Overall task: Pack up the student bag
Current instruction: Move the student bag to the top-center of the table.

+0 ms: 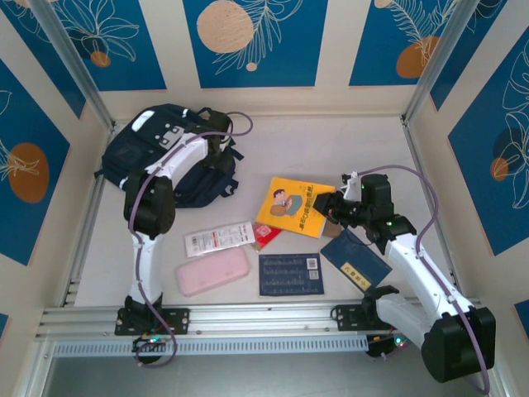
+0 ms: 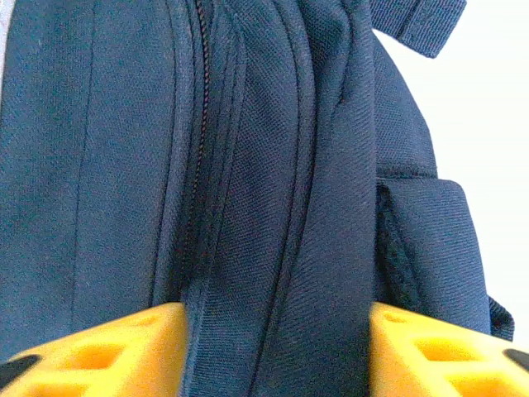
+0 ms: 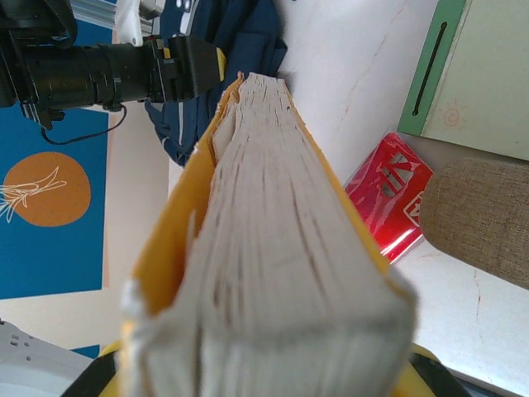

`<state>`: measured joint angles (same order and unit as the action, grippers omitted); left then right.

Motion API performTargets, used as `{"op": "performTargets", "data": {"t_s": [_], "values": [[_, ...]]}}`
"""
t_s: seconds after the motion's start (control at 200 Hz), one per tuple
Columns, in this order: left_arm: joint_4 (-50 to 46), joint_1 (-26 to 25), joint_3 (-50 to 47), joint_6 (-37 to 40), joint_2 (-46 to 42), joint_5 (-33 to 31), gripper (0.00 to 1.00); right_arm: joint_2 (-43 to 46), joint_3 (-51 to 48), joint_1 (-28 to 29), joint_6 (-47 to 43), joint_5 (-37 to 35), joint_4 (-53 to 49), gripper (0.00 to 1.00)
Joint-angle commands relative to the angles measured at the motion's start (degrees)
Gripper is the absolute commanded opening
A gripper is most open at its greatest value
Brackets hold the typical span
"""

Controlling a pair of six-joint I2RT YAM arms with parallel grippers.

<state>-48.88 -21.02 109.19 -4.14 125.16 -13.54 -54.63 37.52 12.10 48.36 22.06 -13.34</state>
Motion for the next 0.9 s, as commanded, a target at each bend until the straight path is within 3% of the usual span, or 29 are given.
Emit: {"op": "performTargets", "data": {"t_s": [0.0, 0.19, 0.335, 0.46, 0.65, 0.895], "values": [[-0.52, 1.55, 2.46, -0.15, 1.15, -2.31, 0.46, 0.19, 1.31, -0.28, 0.17, 3.15, 4.54, 0.00], [-2.26, 2.55, 5.29, -1.04, 4.01, 0.32, 0.30, 0.27, 1.30, -0.25, 0.51, 3.41, 4.77, 0.00], [-2.51, 2.96, 5.48, -1.43, 4.13, 1.25, 0.00, 0.99, 1.42, -0.23, 0.57, 3.37, 4.33, 0.00], [-2.28, 3.08, 5.07, -2.51, 0.89, 3.72, 0.00, 1.67, 1.38, -0.16, 0.66, 3.08, 3.94, 0.00], [-2.23, 2.29, 5.20, -4.97, -6.48, 12.56, 0.00, 2.05, 1.74, 0.78, 1.57, 2.75, 5.11, 0.00], [-4.27, -2.67, 5.71, -3.58, -17.67, 11.36, 0.00, 2.07, 4.60, 2.42, 4.02, 2.93, 7.36, 0.00]]}}
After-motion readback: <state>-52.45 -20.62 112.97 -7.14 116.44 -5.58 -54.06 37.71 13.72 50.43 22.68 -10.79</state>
